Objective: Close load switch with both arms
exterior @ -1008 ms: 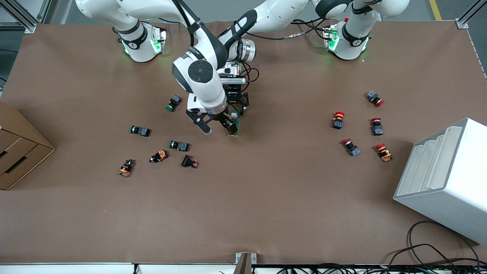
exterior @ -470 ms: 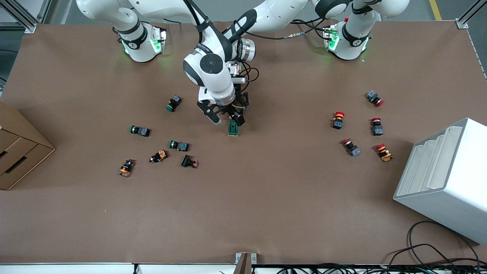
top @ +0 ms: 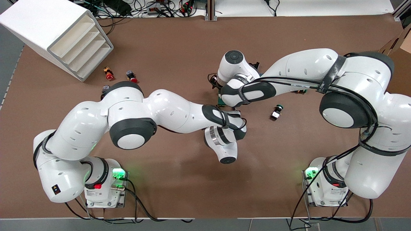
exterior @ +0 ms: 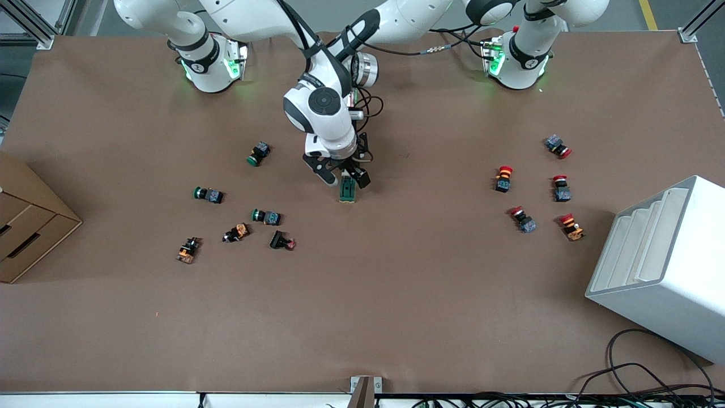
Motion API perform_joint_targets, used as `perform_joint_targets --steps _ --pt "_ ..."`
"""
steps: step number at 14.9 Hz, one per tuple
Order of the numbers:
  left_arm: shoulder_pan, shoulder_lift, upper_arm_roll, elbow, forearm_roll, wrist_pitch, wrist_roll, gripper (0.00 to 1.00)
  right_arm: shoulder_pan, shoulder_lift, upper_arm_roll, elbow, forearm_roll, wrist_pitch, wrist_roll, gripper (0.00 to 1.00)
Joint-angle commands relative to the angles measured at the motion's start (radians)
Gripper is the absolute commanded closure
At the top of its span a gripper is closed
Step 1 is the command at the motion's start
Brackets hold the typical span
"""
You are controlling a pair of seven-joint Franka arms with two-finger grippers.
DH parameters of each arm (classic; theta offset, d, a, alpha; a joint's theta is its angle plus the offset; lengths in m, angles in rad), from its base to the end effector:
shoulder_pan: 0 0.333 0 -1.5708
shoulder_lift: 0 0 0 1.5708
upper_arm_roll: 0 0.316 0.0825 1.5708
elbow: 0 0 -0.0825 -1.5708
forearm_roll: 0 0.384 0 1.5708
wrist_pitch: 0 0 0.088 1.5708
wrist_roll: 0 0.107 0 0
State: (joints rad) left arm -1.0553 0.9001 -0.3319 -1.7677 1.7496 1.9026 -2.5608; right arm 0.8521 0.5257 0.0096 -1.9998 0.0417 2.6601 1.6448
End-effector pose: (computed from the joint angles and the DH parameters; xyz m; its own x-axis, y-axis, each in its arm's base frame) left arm 0.1897 -0.5903 0.0687 0.4357 -0.0058 0.9001 -0.0350 -0.9993 0.0105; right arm 0.4052 0.4702 0.2050 0.6833 -0.7291 -0.0387 -0.7268 -0.6742 -0.1311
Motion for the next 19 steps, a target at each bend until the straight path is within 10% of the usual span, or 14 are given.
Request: perform_joint_targets --steps 1,19 --pt "-0.023 0.031 -0.006 0.017 -0.044 0.009 -0.010 0.00 0.027 0.002 -0.013 -0.007 -0.002 0.014 0.018 0.00" --pt "-0.065 0.033 -0.006 0.013 -0.071 -0.023 -0.036 0.00 -0.002 0.005 -0.016 0.047 0.001 0.055 0.026 0.00"
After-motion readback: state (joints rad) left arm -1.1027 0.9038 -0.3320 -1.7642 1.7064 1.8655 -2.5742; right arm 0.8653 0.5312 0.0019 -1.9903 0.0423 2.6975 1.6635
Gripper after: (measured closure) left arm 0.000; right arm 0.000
